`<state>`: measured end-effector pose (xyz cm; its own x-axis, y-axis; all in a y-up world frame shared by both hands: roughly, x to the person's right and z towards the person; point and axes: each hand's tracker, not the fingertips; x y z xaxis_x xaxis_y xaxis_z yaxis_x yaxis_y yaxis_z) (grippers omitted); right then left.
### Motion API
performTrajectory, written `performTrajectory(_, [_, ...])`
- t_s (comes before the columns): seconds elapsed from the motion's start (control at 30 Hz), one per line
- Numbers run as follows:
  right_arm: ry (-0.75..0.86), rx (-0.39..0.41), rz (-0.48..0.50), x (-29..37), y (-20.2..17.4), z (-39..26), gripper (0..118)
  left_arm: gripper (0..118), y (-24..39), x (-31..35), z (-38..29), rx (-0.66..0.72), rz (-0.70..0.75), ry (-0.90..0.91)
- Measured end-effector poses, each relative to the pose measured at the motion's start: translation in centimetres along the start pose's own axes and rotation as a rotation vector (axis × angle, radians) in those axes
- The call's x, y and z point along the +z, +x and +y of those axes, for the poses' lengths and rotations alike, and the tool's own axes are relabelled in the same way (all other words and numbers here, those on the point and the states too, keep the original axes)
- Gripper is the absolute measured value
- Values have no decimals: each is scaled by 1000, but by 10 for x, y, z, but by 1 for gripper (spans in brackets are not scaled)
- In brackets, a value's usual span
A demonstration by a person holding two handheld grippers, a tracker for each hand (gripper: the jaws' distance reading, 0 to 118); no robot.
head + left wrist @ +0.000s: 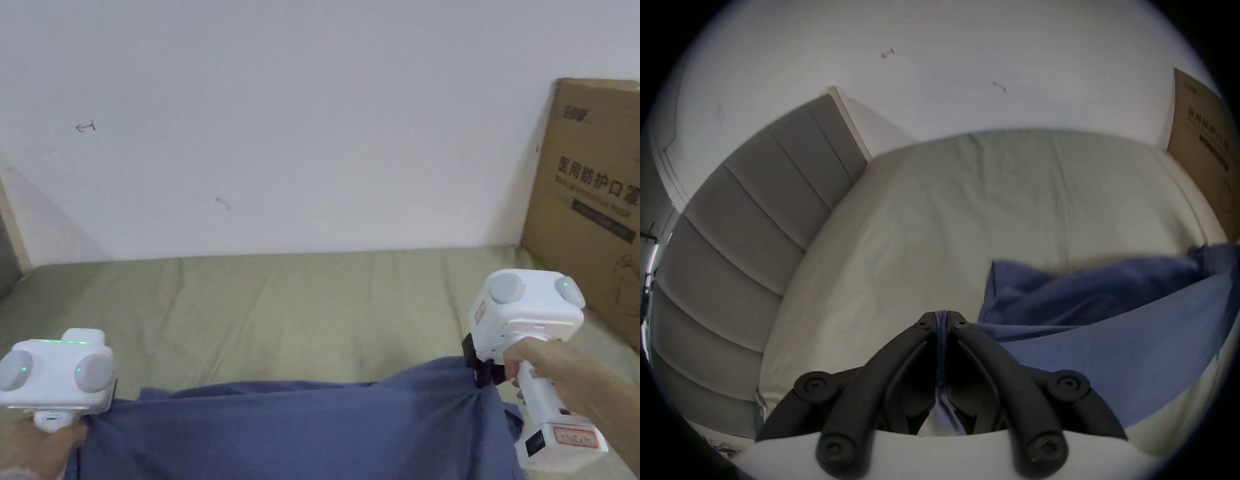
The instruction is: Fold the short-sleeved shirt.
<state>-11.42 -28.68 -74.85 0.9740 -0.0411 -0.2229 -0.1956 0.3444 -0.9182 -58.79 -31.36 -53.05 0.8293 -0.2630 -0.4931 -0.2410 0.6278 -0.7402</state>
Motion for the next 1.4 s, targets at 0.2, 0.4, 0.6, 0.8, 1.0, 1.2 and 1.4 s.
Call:
performTrajectory(0.2, [-26,9,31,-13,11,-33,1,3,-14,-9,-36,-14,-40,-26])
performTrajectory(0.4, [82,38,102,53,24,-82,1,3,-47,64,-71,83,-118,68])
performTrajectory(0.6, [118,91,100,113,36,-175,1,3,-70,146,-141,29,-124,92])
performTrajectory(0.8, [107,109,68,132,54,-290,1,3,-83,207,-228,13,-147,95])
performTrajectory(1.0, [70,98,84,135,76,-392,1,3,-92,231,-323,3,-158,15])
performTrajectory(1.2, [71,25,123,135,99,-438,1,3,-97,238,-379,77,-177,-27])
performTrajectory(1.4, [141,90,97,131,92,-452,39,94,-95,249,-378,118,-187,-16])
